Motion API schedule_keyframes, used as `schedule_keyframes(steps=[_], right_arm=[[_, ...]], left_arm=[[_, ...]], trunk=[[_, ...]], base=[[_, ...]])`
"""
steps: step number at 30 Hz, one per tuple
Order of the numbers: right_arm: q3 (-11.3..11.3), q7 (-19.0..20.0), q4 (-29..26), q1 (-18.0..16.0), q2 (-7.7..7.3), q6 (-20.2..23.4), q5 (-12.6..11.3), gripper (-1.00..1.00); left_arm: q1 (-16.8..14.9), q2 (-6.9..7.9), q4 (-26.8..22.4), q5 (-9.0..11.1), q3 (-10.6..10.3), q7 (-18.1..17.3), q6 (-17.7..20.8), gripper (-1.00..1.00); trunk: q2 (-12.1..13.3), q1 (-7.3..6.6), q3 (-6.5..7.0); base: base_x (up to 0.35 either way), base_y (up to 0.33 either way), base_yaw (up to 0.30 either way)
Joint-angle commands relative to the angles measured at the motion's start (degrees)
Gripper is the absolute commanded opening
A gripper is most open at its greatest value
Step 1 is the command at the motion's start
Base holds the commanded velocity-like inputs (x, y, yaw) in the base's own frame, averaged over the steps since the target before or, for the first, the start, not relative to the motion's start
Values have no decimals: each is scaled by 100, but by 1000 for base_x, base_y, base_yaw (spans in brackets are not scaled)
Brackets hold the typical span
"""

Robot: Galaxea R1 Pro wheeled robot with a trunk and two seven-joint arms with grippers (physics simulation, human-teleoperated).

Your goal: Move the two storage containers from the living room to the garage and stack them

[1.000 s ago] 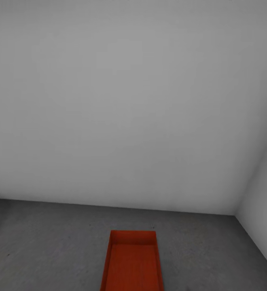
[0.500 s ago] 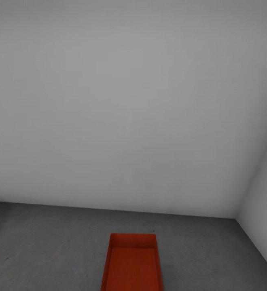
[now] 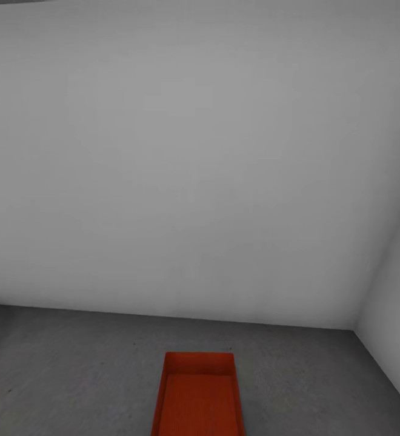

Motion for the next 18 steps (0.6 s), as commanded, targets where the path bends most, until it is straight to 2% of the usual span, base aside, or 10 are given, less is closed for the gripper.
schedule_keyframes(steps=[1,18], right_arm=[[11,-5,16,-6,-4,-26,50,100],[33,8,16,-4,37,-7,42,100]], left_arm=[[-2,4,3,58,-43,-23,-22,100],[-2,11,-47,47,-50,-18,-28,100]], trunk=[[-4,2,-2],[-4,2,-2]], base=[[0,0,0],[0,0,0]])
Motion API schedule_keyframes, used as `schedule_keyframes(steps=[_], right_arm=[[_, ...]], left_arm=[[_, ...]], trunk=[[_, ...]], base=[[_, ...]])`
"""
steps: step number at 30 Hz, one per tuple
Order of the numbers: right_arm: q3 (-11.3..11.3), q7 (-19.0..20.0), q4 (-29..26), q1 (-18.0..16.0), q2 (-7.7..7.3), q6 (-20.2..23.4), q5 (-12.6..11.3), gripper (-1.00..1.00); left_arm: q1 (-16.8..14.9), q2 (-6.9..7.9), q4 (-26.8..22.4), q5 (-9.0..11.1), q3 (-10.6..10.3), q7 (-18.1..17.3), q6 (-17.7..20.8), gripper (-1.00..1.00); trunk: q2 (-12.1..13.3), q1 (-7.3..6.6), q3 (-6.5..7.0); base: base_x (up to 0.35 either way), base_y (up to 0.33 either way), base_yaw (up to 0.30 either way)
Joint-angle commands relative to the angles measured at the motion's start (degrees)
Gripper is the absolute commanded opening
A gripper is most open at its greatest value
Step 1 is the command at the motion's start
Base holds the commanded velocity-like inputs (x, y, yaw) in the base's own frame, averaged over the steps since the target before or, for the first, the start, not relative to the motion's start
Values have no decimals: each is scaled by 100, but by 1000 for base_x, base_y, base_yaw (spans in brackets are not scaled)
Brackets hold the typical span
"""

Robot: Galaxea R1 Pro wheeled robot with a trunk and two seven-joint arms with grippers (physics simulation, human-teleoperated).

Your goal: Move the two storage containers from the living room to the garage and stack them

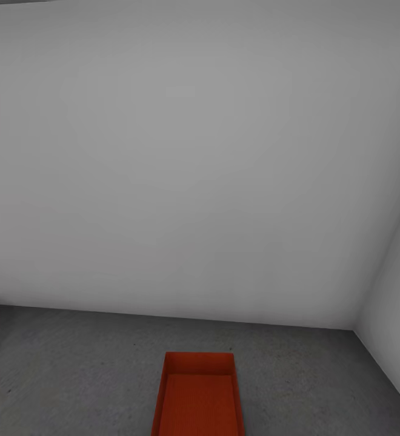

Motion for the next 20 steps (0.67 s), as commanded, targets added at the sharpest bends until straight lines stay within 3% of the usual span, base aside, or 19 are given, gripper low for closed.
schedule_keyframes(steps=[1,20], right_arm=[[11,-2,17,-5,-1,-30,47,100],[-1,-3,17,-5,3,-32,51,100]], left_arm=[[-2,1,8,61,-47,-24,-19,100],[-2,1,8,61,-50,-24,-19,100]], trunk=[[-4,2,-2],[-4,2,-2]], base=[[0,0,0],[0,0,0]])
